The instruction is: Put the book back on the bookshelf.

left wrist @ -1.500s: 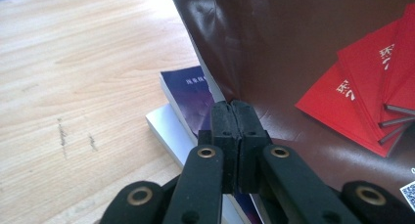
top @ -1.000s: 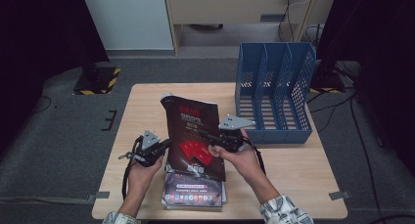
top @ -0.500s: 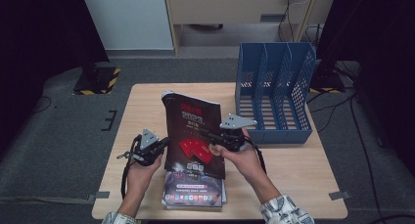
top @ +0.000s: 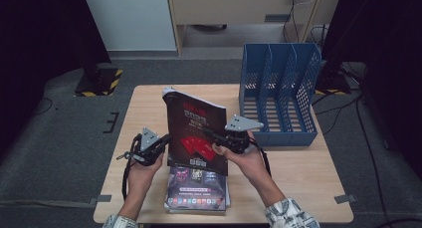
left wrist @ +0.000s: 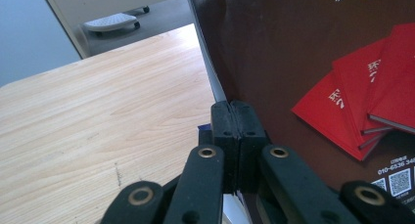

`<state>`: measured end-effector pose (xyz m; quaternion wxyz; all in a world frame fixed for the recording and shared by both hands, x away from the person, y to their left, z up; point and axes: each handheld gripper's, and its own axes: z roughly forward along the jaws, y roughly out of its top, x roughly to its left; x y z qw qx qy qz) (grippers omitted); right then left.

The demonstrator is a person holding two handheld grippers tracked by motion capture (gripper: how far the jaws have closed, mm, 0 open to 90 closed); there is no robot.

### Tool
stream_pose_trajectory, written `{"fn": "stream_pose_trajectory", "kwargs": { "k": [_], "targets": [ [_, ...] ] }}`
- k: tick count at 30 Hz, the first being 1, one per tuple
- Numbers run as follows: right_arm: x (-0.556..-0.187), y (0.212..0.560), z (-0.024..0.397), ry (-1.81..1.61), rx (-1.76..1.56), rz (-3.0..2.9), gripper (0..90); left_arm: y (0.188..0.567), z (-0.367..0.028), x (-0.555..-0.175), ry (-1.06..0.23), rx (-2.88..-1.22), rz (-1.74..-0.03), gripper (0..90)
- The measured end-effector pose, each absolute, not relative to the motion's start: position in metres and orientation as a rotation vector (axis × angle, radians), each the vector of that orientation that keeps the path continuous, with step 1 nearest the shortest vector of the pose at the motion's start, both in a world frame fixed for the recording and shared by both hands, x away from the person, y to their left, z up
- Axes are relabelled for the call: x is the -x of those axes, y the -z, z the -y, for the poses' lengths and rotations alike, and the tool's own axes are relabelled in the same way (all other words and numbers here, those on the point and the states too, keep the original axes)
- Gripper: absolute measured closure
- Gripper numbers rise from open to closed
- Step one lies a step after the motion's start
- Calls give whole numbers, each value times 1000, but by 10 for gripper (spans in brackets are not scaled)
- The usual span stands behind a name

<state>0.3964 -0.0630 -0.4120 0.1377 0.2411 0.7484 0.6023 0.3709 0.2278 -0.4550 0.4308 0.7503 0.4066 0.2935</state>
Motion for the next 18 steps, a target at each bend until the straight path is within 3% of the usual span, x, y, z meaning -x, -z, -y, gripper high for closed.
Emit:
{"fn": "stream_pose_trajectory", "kwargs": {
  "k": [18],
  "targets": [
    [-408,407,64,-1736,-680,-2152,859,444,-226,-392,-758,-1818,-1013,895]
  ]
}}
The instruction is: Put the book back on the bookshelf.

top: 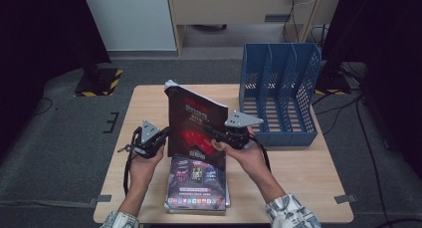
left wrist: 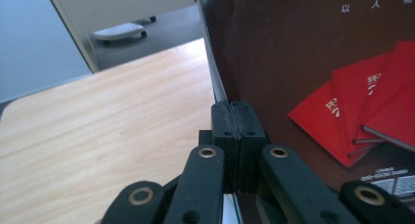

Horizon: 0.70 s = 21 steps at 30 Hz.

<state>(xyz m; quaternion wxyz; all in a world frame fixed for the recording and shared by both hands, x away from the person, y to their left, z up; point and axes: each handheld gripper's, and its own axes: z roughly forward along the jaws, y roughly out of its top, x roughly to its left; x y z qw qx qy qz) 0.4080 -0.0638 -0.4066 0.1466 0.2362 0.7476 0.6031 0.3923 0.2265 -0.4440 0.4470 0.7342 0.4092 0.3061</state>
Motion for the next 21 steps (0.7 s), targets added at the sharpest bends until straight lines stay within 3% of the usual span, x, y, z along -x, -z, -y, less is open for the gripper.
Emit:
{"fn": "stream_pose_trajectory", "kwargs": {
  "k": [21],
  "targets": [
    [-404,394,65,-1790,-651,-2144,830,442,-229,-385,-752,-1782,-1008,895]
  ]
}}
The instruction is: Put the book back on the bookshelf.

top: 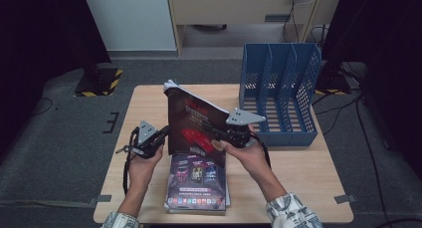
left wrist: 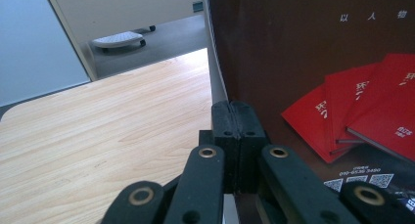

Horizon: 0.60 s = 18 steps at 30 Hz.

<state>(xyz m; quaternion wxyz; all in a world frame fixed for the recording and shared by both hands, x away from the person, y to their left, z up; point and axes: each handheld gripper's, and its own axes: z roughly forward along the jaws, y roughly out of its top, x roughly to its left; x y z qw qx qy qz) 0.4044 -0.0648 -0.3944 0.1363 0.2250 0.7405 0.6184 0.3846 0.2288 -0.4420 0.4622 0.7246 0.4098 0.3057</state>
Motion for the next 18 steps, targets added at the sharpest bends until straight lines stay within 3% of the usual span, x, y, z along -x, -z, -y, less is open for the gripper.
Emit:
{"fn": "stream_pose_trajectory", "kwargs": {
  "k": [18],
  "targets": [
    [-411,381,64,-1850,-670,-2108,836,443,-231,-382,-738,-1772,-1011,896]
  ]
}}
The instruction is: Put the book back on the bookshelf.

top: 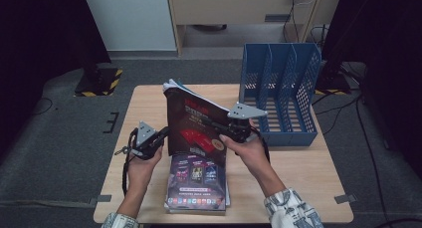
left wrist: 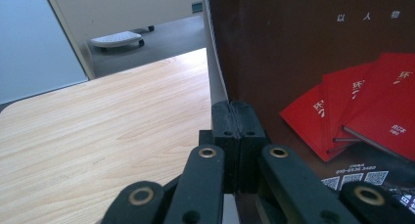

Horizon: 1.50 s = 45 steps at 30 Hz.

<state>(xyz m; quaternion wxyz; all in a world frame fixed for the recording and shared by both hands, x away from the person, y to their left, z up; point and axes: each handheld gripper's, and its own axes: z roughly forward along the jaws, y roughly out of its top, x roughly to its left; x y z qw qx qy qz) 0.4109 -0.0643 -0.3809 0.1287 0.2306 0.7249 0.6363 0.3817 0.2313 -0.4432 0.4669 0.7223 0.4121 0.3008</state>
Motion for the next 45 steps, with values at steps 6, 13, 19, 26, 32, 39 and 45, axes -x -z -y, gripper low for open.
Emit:
{"fn": "stream_pose_trajectory", "kwargs": {
  "k": [6,13,19,26,32,39,45],
  "targets": [
    [-410,381,63,-1849,-667,-2101,855,444,-233,-381,-732,-1767,-1014,895],
    [-408,378,62,-1820,-677,-2101,867,445,-236,-381,-749,-1740,-1035,806],
    [-408,369,63,-1790,-679,-2097,868,447,-246,-378,-773,-1740,-1058,534],
    [-411,353,68,-1732,-682,-2068,868,457,-261,-381,-771,-1772,-1109,442],
    [-415,343,73,-1714,-689,-2069,868,462,-266,-382,-795,-1818,-1122,416],
    [-417,333,75,-1686,-677,-2078,867,467,-270,-384,-787,-1832,-1144,401],
    [-419,326,76,-1688,-691,-2076,867,468,-269,-383,-791,-1846,-1137,396]
  ]
}}
